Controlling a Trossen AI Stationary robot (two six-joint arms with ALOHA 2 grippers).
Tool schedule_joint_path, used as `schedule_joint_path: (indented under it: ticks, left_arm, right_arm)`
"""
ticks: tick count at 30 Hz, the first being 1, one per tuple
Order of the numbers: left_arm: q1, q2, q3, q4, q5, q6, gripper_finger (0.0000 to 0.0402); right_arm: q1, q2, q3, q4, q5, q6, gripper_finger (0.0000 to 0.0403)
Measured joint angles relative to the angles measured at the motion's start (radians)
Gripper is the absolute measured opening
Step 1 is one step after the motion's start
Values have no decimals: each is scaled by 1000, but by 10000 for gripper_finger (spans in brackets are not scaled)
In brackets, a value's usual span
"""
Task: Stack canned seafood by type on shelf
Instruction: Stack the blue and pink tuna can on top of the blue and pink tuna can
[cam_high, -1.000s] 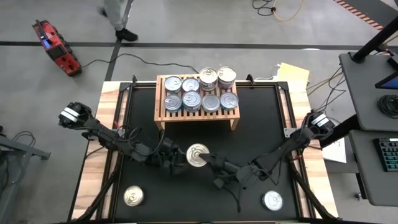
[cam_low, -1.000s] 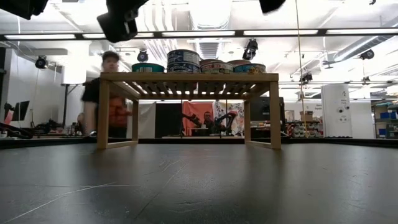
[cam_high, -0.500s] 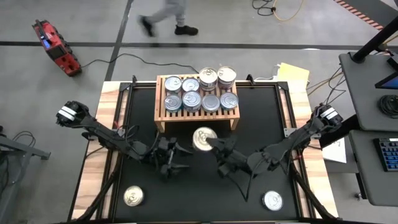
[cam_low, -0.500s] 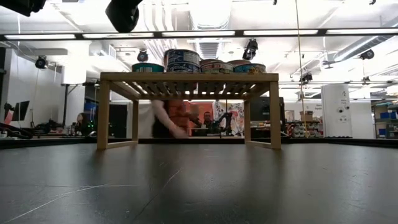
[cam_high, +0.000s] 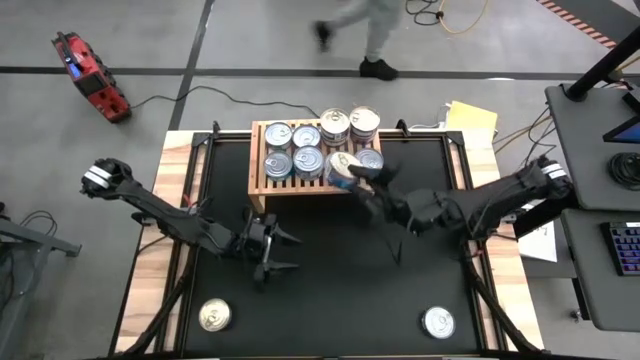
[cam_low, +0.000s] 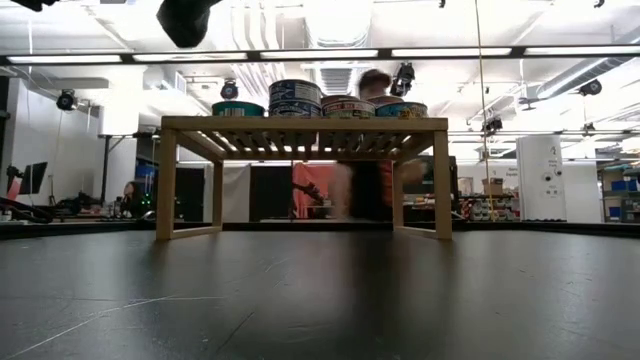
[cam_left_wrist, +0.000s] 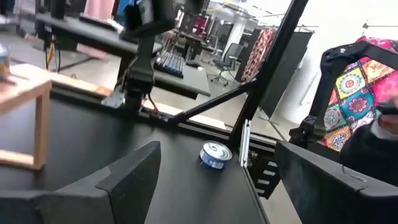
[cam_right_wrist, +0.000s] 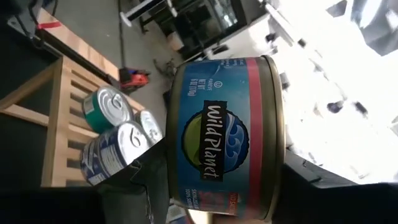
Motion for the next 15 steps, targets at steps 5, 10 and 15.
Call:
schedule_joint_path:
  ticks: [5, 10, 15]
  left_arm:
    - [3, -60, 0, -65, -5, 27, 300]
    - [5, -109, 0, -193, -143, 27, 300]
    - [6, -136, 0, -259, -265, 28, 300]
  right_arm:
    - [-108, -42, 0, -137, -120, 151, 183]
    - [-186, -45, 0, -196, -179, 201, 183]
    - [-239, -30, 0, -205, -202, 164, 182]
